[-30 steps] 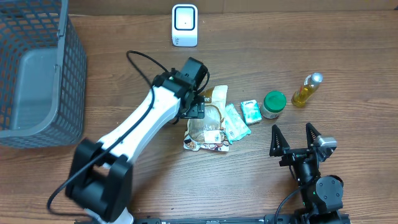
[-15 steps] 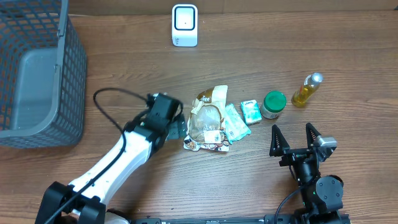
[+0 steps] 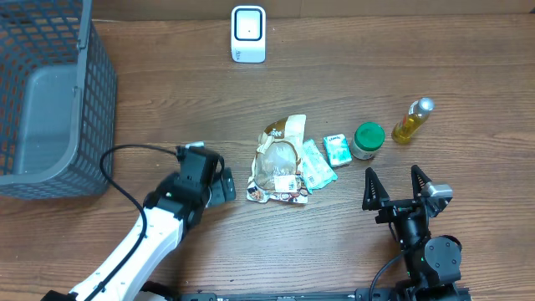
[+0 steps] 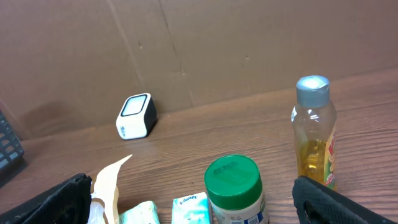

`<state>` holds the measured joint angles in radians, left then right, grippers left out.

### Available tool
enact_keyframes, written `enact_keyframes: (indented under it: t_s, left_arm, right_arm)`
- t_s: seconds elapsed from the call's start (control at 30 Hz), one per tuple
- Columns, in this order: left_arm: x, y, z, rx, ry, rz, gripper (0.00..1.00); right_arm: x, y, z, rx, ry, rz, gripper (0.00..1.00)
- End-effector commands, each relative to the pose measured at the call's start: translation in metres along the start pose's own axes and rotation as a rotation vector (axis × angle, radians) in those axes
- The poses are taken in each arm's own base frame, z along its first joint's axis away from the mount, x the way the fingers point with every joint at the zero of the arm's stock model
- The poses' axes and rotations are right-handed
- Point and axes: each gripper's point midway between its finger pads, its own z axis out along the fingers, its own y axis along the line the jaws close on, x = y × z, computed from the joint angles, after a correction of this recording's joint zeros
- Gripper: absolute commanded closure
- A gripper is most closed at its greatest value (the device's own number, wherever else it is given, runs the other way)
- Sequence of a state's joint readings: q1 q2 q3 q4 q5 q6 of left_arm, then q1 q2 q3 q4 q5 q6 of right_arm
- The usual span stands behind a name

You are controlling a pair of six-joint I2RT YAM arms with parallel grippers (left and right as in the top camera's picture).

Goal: Scan the item barcode

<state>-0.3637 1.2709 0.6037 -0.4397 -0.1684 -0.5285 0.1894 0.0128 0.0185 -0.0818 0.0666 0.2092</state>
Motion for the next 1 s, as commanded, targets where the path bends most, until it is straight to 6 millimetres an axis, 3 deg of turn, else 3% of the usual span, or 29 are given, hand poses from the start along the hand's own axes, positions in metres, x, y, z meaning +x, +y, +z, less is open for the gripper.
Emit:
enact_keyframes:
  t_s: [0.0, 0.67, 0.97]
  left_arm:
    - [0.015, 0.01, 0.001, 0.001, -0.001, -0.009, 0.0]
    - [0.022, 0.026, -0.005, 0.08, -0.21, -0.057, 0.0]
    - [0.022, 0.032, -0.018, 0.125, -0.33, -0.075, 0.0]
  right_arm:
    - [0.002, -0.001, 0.0, 0.002, -0.004, -0.004, 0.0]
    - [0.002, -0.001, 0.0, 0.002, -0.004, -0.004, 0.0]
    - [0.002, -0.001, 0.0, 0.002, -0.004, -0.004, 0.0]
